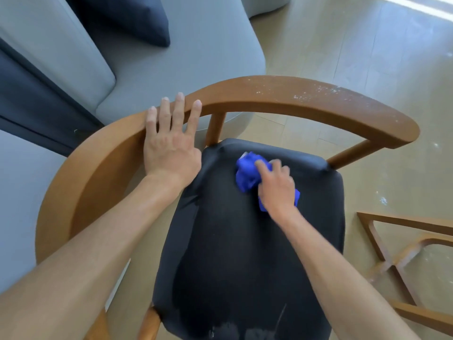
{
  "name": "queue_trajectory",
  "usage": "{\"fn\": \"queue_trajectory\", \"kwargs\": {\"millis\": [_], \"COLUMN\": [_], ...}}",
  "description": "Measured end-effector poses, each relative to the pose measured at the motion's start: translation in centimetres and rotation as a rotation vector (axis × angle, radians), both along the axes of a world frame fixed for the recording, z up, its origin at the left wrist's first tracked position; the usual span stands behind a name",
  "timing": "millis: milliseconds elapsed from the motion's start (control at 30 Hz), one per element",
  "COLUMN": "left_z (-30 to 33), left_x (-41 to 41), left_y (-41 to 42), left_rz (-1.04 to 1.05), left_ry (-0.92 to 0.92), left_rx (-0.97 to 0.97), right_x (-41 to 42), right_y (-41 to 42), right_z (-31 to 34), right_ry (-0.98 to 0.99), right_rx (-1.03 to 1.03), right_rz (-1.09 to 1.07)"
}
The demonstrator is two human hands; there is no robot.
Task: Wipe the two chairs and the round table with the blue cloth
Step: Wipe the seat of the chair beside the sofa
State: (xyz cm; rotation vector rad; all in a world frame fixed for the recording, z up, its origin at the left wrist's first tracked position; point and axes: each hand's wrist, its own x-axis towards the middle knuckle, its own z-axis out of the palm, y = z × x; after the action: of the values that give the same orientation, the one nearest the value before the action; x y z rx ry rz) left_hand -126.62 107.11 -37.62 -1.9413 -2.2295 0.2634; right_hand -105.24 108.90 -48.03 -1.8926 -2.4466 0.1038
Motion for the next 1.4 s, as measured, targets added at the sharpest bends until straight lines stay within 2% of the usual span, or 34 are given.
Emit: {"fn": "queue_trajectory", "kwargs": {"millis": [67,133,233,300,400,467,500,567,600,667,733,900,967,1033,1133,1200,1333,1400], "left_z": [-0.2,-0.3,-0.3,-0.1,0.4,0.6,0.7,0.8,0.7,0.6,0.4,0.3,0.4,0.3,0.2,0.4,0.9,0.9], "left_x": [-0.1,-0.2,-0.1,0.1,0.0,-0.2,-0.3,-0.4,-0.3,-0.3,-0.4,-0.7,-0.7,-0.6,-0.6,-0.6,-0.4,-0.4], "left_y": [0.0,0.1,0.1,0.1,0.1,0.1,0.1,0.0,0.1,0.1,0.1,0.0,0.0,0.1,0.2,0.2,0.2,0.1], "left_rz": [-0.011,-0.022,-0.014,-0.004,-0.007,-0.016,-0.020,-0.017,-0.015,-0.009,-0.014,-0.052,-0.054,-0.055,-0.039,-0.033,-0.016,-0.010], "left_ry": [0.000,-0.013,-0.042,-0.058,-0.060,-0.061,-0.062,-0.068,-0.073,-0.081,-0.095,-0.127,-0.144,-0.154,-0.179,-0.180,-0.179,-0.157], "left_rx": [0.011,0.014,0.018,0.001,-0.033,-0.043,-0.046,-0.046,-0.044,-0.034,-0.025,-0.001,-0.001,0.000,0.009,-0.001,-0.038,-0.046], "right_x": [-1.8,-3.9,-6.8,-8.0,-8.4,-7.7,-7.4,-6.6,-6.3,-6.3,-8.8,-13.8,-14.2,-14.7,-14.9,-14.1,-9.6,-7.5], "right_y": [2.7,2.2,-4.2,-10.7,-21.3,-25.5,-26.3,-24.6,-22.8,-18.3,-13.5,-0.3,1.4,-0.6,-8.0,-14.4,-24.7,-24.9], "right_z": [-0.6,-0.8,-0.1,-0.1,0.7,0.8,0.8,0.5,0.5,0.4,0.0,0.4,-0.1,-0.5,0.4,0.6,0.8,0.5], "right_ry": [0.023,0.001,0.047,0.087,0.077,0.136,0.165,0.063,0.042,0.015,-0.007,-0.169,-0.120,-0.099,-0.113,-0.087,0.035,0.044], "right_rx": [-0.099,-0.107,0.000,-0.022,-0.228,-0.401,-0.373,-0.239,-0.190,-0.168,-0.113,0.071,-0.083,-0.186,-0.120,-0.234,-0.511,-0.461], "right_rz": [-0.169,-0.182,0.011,0.200,0.491,0.485,0.491,0.697,0.826,0.921,0.829,0.175,0.047,0.127,0.373,0.544,0.676,0.770]}}
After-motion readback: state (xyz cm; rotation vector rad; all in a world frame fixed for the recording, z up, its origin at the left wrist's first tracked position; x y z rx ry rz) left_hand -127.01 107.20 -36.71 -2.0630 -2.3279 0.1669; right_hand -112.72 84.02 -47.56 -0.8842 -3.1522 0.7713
